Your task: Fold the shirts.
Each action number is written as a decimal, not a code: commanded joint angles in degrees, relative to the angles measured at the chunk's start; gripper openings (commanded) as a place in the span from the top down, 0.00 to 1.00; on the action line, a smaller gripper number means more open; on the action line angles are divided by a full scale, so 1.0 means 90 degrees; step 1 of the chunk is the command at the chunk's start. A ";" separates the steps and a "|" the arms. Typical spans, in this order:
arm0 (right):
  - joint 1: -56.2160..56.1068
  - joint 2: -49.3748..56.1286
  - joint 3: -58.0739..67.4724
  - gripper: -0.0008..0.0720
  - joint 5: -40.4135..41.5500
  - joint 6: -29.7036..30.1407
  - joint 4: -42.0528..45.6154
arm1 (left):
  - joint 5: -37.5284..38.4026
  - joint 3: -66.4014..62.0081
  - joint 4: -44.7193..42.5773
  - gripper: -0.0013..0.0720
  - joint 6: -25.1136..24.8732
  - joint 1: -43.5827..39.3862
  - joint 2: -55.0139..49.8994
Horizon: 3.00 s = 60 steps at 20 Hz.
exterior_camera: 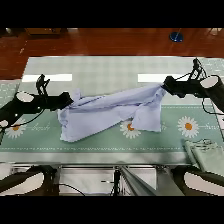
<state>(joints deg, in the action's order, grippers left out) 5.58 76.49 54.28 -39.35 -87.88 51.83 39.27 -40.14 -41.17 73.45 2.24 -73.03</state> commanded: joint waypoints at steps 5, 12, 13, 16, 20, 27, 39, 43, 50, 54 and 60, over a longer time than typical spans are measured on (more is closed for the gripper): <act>0.0651 -0.0673 0.1202 0.36 -0.0245 0.0877 -0.0554 | 0.2038 -0.1290 0.0022 0.58 -0.1088 0.1132 0.0148; 0.1950 -0.1178 0.2127 0.36 -0.2727 0.0959 0.2380 | 0.4928 -0.1481 -0.1008 0.23 -0.0525 0.2671 0.0682; 0.2055 -0.1073 0.2125 0.36 -0.3220 0.1066 0.2771 | 0.4959 -0.1219 -0.1328 0.23 -0.0435 0.2671 0.0797; 0.2263 -0.0831 0.1860 0.35 -0.3347 0.1086 0.2667 | 0.4998 -0.0155 -0.1462 0.23 -0.0432 0.2659 0.1122; 0.2261 -0.0391 0.1559 0.35 -0.3577 0.1212 0.2363 | 0.4966 0.1122 -0.1511 0.23 -0.0976 0.2645 0.1195; 0.2256 -0.0163 0.1214 0.35 -0.3623 0.1518 0.1953 | 0.4534 0.1399 -0.2038 0.23 -0.0967 0.2657 0.1195; 0.2256 -0.0158 0.1214 0.35 -0.3483 0.1566 0.1608 | 0.2975 0.1392 -0.0614 0.23 -0.0964 0.1018 -0.0163; 0.2254 -0.0158 0.1214 0.35 -0.3483 0.1566 0.1605 | 0.2982 0.1175 -0.0291 0.24 -0.0889 0.0809 -0.0651; 0.2256 0.0017 0.1214 0.33 -0.3640 0.1831 0.1248 | 0.3264 0.0527 -0.0068 0.94 -0.0777 0.0821 -0.0658; 0.2256 0.0925 0.1214 0.32 -0.4107 0.2363 -0.0270 | 0.3317 0.0520 -0.0090 0.94 -0.0777 0.0828 -0.0661; 0.2249 0.1753 0.1214 0.32 -0.4177 0.2395 -0.0296 | 0.3381 0.0520 -0.0090 0.94 -0.0775 0.0833 -0.0661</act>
<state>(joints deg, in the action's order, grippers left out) 25.85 89.10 65.23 -76.05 -67.02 50.46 69.17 -35.35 -42.15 66.41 9.69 -78.96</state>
